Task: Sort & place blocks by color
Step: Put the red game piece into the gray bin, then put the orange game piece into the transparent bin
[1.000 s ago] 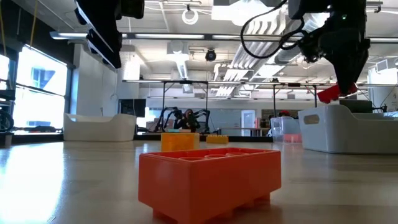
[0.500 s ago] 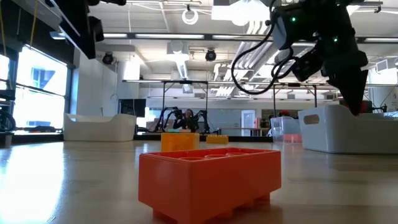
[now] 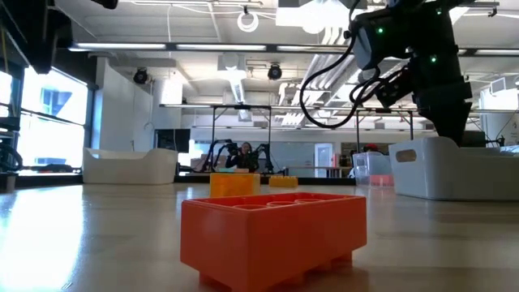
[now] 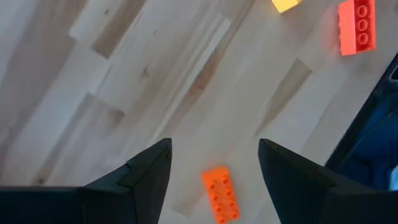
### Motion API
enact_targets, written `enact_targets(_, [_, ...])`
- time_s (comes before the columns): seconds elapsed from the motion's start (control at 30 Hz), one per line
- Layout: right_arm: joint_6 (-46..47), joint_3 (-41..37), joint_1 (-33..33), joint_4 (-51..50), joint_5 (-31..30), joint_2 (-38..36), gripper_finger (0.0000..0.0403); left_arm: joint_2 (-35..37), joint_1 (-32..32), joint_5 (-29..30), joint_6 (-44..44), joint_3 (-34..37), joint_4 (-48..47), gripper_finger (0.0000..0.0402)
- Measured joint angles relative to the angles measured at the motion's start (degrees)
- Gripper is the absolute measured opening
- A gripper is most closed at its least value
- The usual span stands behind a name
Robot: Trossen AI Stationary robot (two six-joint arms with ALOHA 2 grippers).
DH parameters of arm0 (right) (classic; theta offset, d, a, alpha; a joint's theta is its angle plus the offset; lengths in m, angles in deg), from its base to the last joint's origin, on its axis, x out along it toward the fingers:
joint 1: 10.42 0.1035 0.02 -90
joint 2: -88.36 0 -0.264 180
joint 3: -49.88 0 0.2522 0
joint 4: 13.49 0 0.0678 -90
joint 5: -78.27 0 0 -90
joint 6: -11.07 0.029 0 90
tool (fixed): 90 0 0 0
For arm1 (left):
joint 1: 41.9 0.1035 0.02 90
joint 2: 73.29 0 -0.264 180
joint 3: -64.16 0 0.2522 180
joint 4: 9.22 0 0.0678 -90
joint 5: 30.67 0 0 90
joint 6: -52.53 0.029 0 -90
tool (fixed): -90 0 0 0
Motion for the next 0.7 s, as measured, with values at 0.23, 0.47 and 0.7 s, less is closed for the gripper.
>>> enact_targets(0.23, [0.53,0.00,0.00,-0.85,-0.71,-0.02,0.0241,-0.28,-5.41,2.48,-11.47,-0.02,0.02,0.0227])
enact_targets(0.47, [3.04,0.00,0.53,-0.83,0.58,-0.14,0.0242,-3.64,-10.19,2.45,-20.26,-0.02,0.02,0.0227])
enact_targets(0.7, [3.10,1.67,0.55,-1.21,-0.86,-1.14,0.0242,-7.81,-14.51,2.39,-27.45,-0.02,0.23,0.0227])
